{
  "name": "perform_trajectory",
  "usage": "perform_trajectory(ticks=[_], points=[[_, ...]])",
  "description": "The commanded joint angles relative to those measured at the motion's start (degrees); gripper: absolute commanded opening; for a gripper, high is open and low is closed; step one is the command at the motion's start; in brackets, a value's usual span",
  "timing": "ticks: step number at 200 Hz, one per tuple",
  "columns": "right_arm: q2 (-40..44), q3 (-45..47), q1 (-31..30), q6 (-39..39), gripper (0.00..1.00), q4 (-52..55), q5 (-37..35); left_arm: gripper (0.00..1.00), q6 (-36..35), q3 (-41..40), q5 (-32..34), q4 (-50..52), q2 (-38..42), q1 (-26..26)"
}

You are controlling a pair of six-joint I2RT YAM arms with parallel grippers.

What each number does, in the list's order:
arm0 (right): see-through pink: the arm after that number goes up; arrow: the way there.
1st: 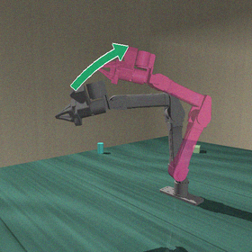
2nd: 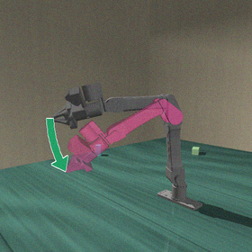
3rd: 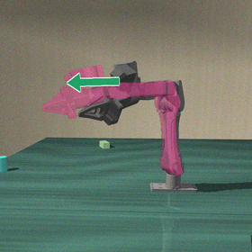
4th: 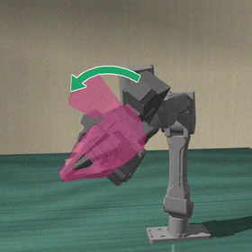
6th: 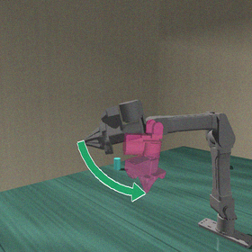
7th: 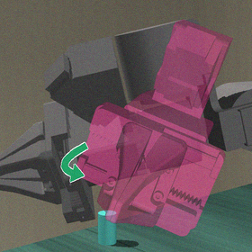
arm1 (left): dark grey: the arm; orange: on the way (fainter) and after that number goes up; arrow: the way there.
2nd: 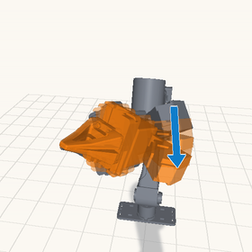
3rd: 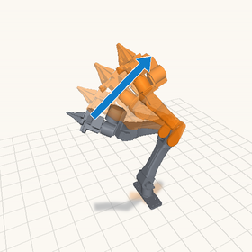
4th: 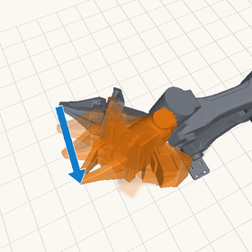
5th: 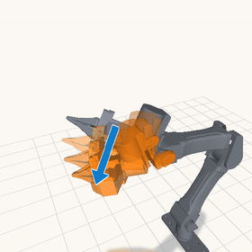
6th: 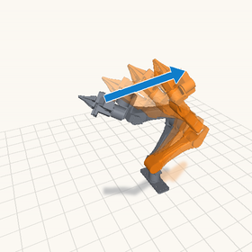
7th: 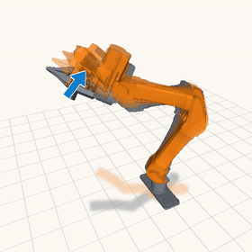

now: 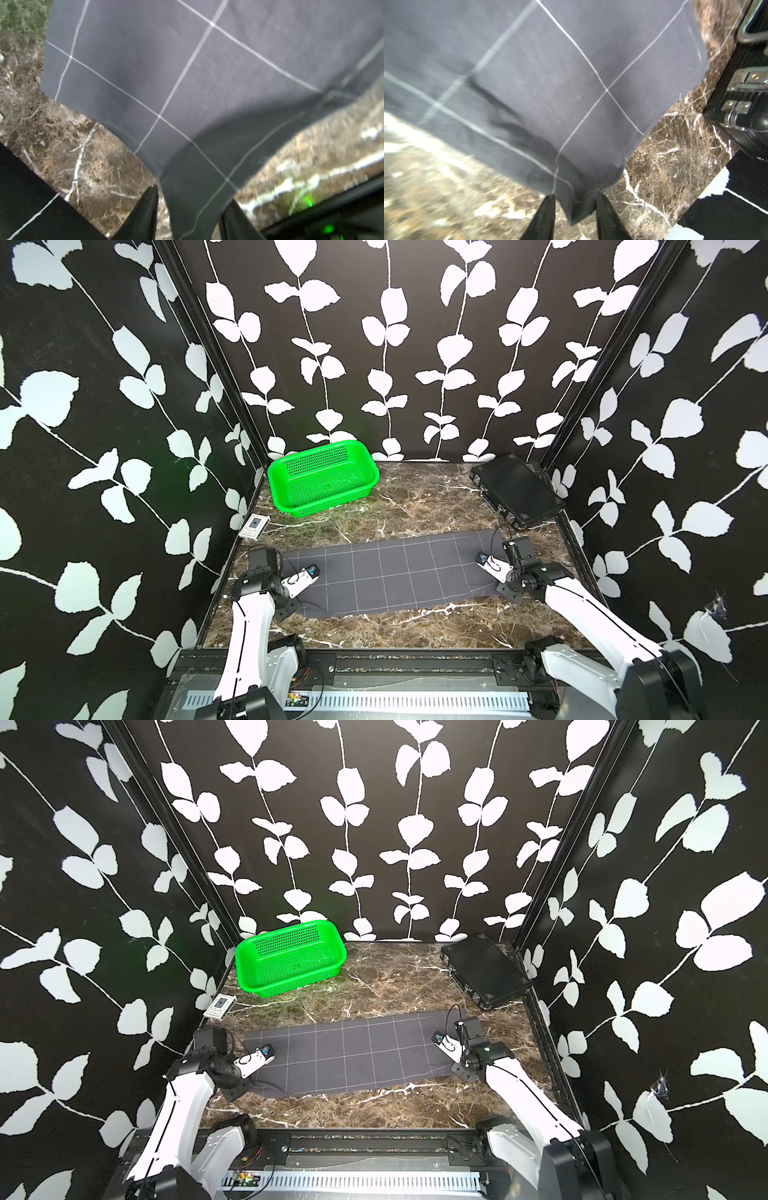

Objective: Roll up the pillowcase
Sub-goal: Fold the pillowcase at the center of the board, then adjust the pillowcase at the center of the board.

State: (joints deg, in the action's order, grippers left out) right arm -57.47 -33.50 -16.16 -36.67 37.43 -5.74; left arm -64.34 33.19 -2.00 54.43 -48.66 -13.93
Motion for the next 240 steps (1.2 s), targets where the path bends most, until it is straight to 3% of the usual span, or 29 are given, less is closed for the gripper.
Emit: perform_trajectory(ticks=[1,51,95,109,112,143,161,185,240], points=[[2.07,-3.53,-0.54,-0.94,0.38,5.18,4.02,0.53,-1.58,3.58,3.11,6.56,1.11,0.24],[0.51,-5.95,-0.54,5.35,0.42,0.04,4.93,0.61,-0.39,8.45,11.71,12.58,2.43,0.18],[-9.37,-6.23,-0.54,17.29,0.47,-14.13,5.70,0.67,0.79,14.82,14.52,16.36,2.93,0.19],[-12.95,-7.06,-0.56,22.46,0.49,-17.54,5.42,0.67,1.96,16.80,10.61,16.22,3.04,0.19],[-13.68,-7.27,-0.61,23.76,0.49,-17.98,5.36,0.71,2.27,17.26,9.21,16.05,3.05,0.23],[-22.28,-8.25,-0.63,31.98,0.49,-23.77,7.82,0.74,8.46,17.45,-9.02,8.21,3.03,0.89],[-27.57,-11.84,-1.11,32.48,0.51,-20.39,5.74,0.73,14.88,15.62,-13.01,0.60,1.61,5.94],[-31.43,-14.44,-1.15,32.54,0.52,-18.69,5.22,0.74,20.11,14.13,-12.45,-7.18,-4.14,16.05],[-40.79,-20.73,-1.26,30.28,0.52,-14.76,5.55,0.81,27.77,13.81,-11.35,-22.55,-20.40,30.71]])
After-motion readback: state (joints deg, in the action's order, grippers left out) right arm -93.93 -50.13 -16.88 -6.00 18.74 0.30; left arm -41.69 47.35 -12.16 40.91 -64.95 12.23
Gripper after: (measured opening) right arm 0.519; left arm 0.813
